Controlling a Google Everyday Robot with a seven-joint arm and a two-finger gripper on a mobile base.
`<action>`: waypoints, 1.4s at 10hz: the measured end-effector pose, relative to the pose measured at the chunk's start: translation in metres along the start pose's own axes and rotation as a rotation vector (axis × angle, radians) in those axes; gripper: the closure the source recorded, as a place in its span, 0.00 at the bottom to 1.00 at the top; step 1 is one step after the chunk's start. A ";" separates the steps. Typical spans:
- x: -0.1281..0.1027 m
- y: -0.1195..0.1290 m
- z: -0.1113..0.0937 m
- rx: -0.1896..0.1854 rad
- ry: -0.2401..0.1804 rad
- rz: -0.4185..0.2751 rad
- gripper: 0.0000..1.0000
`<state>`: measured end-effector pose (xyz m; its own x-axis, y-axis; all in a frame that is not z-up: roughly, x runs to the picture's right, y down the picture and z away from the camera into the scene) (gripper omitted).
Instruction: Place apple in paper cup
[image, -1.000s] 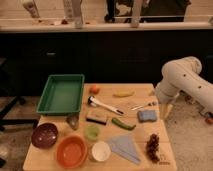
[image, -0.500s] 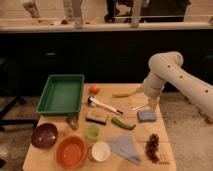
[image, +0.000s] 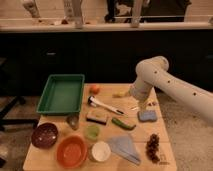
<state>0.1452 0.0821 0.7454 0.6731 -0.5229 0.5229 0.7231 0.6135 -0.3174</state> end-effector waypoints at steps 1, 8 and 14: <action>-0.001 0.000 0.001 -0.001 0.002 -0.002 0.20; -0.001 -0.001 0.006 0.012 -0.009 -0.025 0.20; -0.016 -0.049 0.033 -0.009 0.005 -0.156 0.20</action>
<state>0.0939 0.0804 0.7785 0.5531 -0.6147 0.5624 0.8204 0.5193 -0.2393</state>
